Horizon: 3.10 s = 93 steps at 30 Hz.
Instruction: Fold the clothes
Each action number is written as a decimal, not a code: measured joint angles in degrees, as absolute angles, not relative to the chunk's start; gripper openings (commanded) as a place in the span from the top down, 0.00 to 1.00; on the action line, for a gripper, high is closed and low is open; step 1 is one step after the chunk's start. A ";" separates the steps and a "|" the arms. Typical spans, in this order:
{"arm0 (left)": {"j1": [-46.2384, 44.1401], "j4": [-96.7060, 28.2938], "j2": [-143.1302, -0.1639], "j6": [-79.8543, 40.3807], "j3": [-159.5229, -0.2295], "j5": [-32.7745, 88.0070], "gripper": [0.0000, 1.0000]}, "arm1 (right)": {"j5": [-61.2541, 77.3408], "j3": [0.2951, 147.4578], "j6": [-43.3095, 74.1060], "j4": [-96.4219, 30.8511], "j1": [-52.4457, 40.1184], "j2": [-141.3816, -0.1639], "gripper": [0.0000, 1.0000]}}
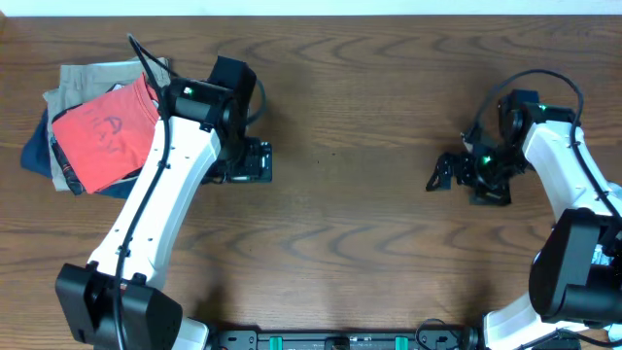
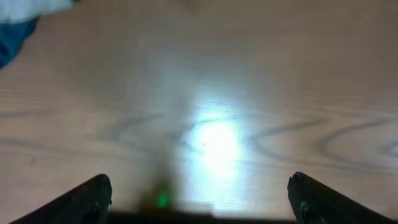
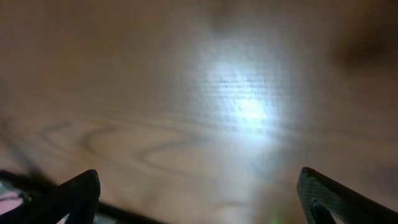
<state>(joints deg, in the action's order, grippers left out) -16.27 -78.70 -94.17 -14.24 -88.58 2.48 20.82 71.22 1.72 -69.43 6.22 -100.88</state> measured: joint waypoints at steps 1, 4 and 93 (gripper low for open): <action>-16.27 -79.53 -94.15 -14.83 -88.51 2.28 0.09 | 20.64 71.22 1.54 -70.63 6.20 -100.88 0.03; -16.27 -79.77 -93.14 -16.14 -87.13 1.87 0.09 | 20.18 71.02 1.13 -71.79 6.20 -100.75 0.04; -16.62 -53.84 -20.18 -17.78 -52.21 1.02 0.02 | 8.10 0.38 1.54 1.50 0.45 -0.62 0.01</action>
